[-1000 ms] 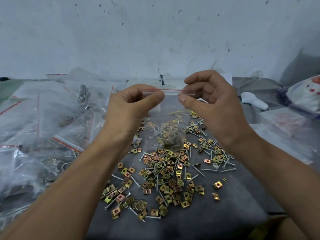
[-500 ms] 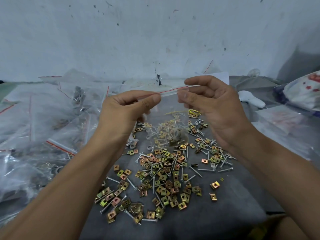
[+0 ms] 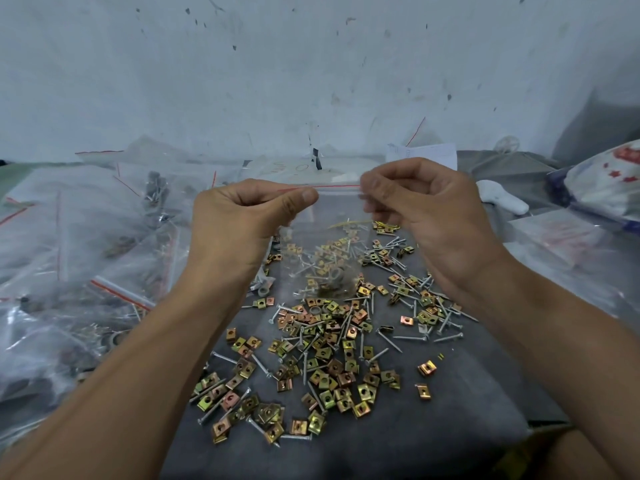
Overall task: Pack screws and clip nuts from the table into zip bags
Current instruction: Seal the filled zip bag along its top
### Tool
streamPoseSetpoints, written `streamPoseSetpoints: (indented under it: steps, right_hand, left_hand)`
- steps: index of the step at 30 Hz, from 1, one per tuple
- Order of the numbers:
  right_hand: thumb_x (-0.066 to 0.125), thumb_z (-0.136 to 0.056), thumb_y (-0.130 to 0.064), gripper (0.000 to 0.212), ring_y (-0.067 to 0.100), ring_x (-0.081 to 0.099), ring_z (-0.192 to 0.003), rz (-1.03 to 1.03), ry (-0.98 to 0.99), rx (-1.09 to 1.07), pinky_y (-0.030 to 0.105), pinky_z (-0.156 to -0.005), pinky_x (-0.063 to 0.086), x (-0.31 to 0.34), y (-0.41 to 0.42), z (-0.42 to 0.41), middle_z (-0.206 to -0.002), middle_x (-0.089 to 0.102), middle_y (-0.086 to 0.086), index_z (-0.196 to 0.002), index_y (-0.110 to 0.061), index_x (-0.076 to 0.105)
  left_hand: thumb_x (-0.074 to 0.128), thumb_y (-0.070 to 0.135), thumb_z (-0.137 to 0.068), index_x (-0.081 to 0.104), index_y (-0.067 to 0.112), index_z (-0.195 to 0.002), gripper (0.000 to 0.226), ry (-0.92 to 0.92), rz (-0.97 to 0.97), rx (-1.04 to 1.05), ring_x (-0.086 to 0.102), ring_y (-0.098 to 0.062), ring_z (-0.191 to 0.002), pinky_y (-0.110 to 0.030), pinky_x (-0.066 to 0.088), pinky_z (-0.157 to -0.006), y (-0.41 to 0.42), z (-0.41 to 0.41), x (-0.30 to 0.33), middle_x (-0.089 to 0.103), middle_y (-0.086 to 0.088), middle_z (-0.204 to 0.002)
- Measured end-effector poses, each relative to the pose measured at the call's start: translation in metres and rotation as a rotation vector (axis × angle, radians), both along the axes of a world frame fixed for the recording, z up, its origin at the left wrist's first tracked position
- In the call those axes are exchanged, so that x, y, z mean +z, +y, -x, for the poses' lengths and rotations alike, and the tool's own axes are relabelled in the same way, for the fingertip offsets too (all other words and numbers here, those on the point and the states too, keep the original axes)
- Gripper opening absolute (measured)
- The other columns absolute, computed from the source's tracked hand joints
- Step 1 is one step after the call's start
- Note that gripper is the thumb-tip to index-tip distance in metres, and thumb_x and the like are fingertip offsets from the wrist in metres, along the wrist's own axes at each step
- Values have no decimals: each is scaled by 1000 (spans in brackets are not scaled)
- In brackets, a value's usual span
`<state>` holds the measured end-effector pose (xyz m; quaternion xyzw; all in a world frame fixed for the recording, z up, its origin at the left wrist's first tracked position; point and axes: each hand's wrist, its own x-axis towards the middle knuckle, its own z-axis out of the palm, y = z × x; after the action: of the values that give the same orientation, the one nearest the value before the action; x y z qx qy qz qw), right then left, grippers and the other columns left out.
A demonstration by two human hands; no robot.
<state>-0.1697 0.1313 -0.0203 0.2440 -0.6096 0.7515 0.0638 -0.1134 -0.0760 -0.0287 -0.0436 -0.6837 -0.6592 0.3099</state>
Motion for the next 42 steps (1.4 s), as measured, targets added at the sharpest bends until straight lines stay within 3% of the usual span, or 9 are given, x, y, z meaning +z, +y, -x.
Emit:
streamPoseSetpoints:
  steps: [7,13,19,27,35,39,42]
  right_hand:
    - [87,-83,-20,18,20,76,-77,-345,299,-105,31,-75,62,0,8,1,-81,77,2,-96,-16,76]
    - [90,-77,-13,24,21,76,-78,-403,281,-65,41,-78,64,0,11,4,-80,77,3,-97,-13,76]
    - [94,-71,-14,28,15,76,-83,-623,300,10,42,-83,63,3,16,4,-84,77,-1,-92,-21,76]
    - [92,-76,-18,24,17,75,-82,-618,319,15,36,-80,64,3,21,4,-86,77,-1,-93,-22,76]
    - [85,-85,-20,11,14,70,-75,-576,283,13,29,-73,60,-5,21,9,-83,75,2,-90,-18,76]
    - [85,-80,-20,17,17,70,-74,-379,174,63,28,-74,62,-4,21,10,-84,77,9,-93,-12,78]
    - [85,-76,-30,22,15,67,-75,-299,108,73,25,-74,59,-6,19,12,-83,75,8,-93,-16,80]
  left_hand:
    - [93,30,-73,86,18,-78,15,-72,45,-28,58,-7,-56,-18,47,-55,-7,-2,1,74,-6,-68]
    - [90,29,-73,83,14,-82,18,-112,71,-63,58,-8,-57,-20,47,-55,-8,-4,-1,72,-2,-66]
    - [89,34,-67,84,11,-82,28,-111,134,-79,61,-8,-61,-18,48,-56,-6,-6,-1,75,-7,-68]
    - [90,34,-68,85,14,-85,26,-131,202,-125,57,-10,-62,-18,45,-55,-7,-5,-1,73,-21,-80]
    - [89,25,-73,85,21,-80,10,-62,130,-119,61,-6,-61,-16,48,-57,-7,-4,-2,76,0,-69]
    - [89,21,-77,85,20,-80,5,-43,124,-110,62,-4,-60,-14,48,-57,-9,-4,-2,75,4,-68]
    - [90,22,-77,85,17,-83,9,-43,110,-90,62,-7,-60,-16,48,-57,-10,-3,-2,74,1,-68]
